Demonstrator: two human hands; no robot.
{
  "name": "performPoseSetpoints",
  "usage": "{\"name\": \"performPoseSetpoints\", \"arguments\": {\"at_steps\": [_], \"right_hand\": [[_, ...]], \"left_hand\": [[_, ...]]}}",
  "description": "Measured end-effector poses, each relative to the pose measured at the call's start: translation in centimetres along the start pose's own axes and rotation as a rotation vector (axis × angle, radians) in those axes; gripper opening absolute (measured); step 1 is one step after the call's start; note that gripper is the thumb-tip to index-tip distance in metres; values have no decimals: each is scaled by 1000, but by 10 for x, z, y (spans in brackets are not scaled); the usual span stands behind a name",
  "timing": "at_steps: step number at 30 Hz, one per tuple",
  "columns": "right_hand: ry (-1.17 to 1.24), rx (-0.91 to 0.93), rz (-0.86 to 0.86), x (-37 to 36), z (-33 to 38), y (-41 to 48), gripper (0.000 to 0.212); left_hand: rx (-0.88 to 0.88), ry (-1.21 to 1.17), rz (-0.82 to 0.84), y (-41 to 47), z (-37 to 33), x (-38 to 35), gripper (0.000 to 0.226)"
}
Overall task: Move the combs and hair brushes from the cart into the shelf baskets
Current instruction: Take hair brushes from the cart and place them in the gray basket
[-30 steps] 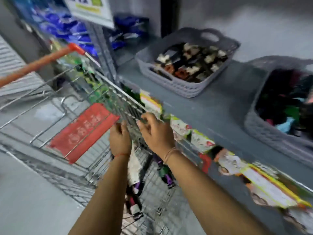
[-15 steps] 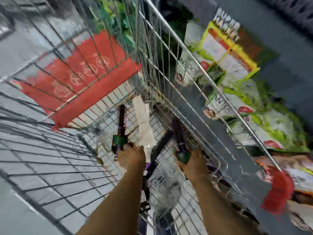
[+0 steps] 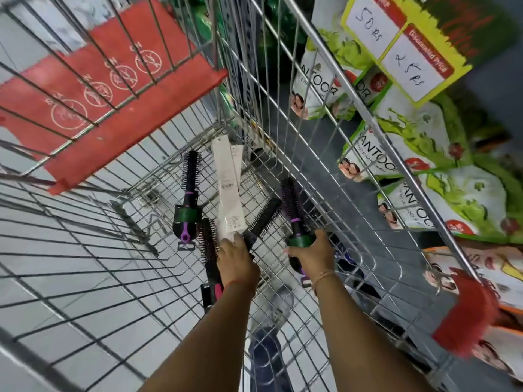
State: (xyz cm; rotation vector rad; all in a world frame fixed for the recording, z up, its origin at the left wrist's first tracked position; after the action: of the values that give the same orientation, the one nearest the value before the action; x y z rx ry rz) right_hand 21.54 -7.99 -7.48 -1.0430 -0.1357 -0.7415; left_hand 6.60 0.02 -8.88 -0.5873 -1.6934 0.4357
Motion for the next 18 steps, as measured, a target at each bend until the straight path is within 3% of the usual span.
{"name": "performPoseSetpoints", "arguments": {"at_steps": [5,8,11,18], "right_hand": [[136,-31,98,-6,-5,-10,55],[-159,55,-81,3,-10,-20,46],[-464,153,-279,14,-14,-32,62],[-601,210,-116,-6,-22,-21,62]], "left_hand": [[177,-382,71,-7,4,-4,59],[390,-864,108,-17,7,-10,34],[581,-1179,209,-22,8,-17,13],[742,-1346,284,-22,10,-16,24]]}}
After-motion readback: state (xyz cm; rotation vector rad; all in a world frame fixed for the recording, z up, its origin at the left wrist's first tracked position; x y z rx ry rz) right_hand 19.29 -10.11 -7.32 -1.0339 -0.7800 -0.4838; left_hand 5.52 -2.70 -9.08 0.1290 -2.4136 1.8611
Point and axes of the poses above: each hand's wrist, its own y-axis towards the middle knuckle, its own x-axis out of the back of the hand, z = x × y, the point moved 6 cm from there along y, towards the middle knuckle, and after that the axes turned 4 degrees about -z, right-handed, at the moved point
